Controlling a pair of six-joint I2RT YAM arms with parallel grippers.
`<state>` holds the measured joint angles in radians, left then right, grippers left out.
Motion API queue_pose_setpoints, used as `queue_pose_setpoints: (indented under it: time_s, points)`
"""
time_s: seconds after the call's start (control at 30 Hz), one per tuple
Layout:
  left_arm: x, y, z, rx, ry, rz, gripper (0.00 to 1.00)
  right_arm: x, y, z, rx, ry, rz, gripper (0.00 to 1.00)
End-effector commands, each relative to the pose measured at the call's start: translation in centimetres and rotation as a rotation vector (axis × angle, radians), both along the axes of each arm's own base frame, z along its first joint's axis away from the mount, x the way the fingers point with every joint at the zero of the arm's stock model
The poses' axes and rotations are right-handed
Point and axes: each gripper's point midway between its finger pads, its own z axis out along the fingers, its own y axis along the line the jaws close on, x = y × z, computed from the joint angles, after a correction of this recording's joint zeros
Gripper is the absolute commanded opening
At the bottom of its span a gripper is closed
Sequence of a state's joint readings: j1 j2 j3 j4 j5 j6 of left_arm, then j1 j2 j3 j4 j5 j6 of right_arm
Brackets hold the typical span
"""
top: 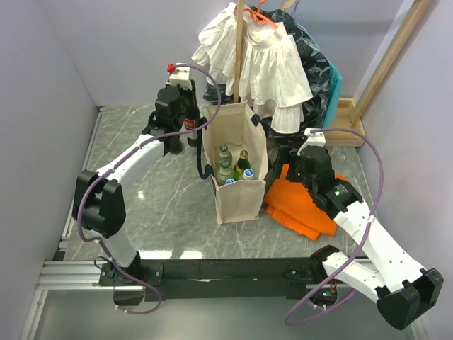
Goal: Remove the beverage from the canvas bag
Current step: Place the drink at the center of the board.
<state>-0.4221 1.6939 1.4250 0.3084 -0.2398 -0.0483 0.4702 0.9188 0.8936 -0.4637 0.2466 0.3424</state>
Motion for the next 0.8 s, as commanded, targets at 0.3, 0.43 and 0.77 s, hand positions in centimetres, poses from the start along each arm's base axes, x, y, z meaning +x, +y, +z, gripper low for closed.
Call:
queue_pose_setpoints:
  time_s: [0.3, 0.43, 0.77]
  points:
    - [0.1, 0.5, 9.8, -0.166, -0.325, 0.022, 0.01, 1.1, -0.6, 1.5, 0.004, -0.054, -0.024, 1.0]
    - [0.3, 0.7, 9.4, -0.167, -0.333, 0.04, 0.01, 1.0, -0.6, 1.5, 0.006, -0.053, -0.023, 1.0]
    - [0.8, 0.7, 8.4, -0.161, -0.313, 0.047, 0.11, 1.0, -0.6, 1.5, 0.011, -0.052, -0.02, 1.0]
